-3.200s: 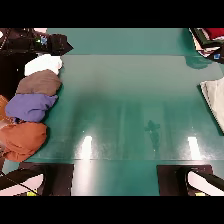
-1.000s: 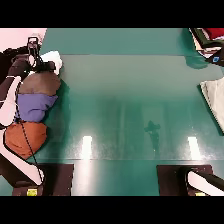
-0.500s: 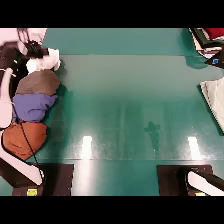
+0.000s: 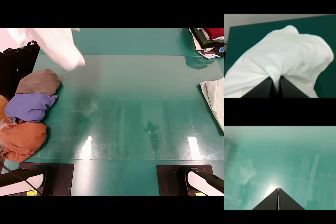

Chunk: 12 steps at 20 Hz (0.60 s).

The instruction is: Fold the shirts.

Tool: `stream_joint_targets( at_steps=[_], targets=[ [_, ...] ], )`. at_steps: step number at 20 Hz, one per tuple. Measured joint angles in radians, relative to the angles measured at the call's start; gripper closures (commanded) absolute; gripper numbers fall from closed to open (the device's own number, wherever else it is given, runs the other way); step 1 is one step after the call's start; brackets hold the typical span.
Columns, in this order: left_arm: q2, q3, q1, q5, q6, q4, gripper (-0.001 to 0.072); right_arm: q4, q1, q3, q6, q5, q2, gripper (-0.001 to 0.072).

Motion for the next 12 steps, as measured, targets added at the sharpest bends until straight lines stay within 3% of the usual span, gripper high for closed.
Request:
stream_joint_targets(
  at_steps=[2,4,5,8,12],
  targets=[
    [0.028,-0.066,-0.121,-0.089,-0.008,-0.014,0.0676,0.000,0.000,0.000,-0.005,-0.010,0.018,0.0696],
    [0.042,-0.174,-0.243,-0.124,-0.019,-0.055,0.0113,0.000,0.000,0.000,-0.009,-0.013,0.037,0.0696],
    [0.048,-0.242,-0.303,-0.121,-0.025,-0.092,0.0081,0.000,0.000,0.000,-0.011,-0.015,0.047,0.0696],
    [0.054,-0.417,-0.434,-0.065,-0.029,-0.161,0.0081,0.000,0.000,0.000,-0.020,-0.017,0.076,0.0697],
    [0.056,-0.519,-0.434,0.005,-0.038,-0.112,0.0082,-0.001,0.000,0.000,-0.027,0.001,0.111,0.0696]
  ],
)
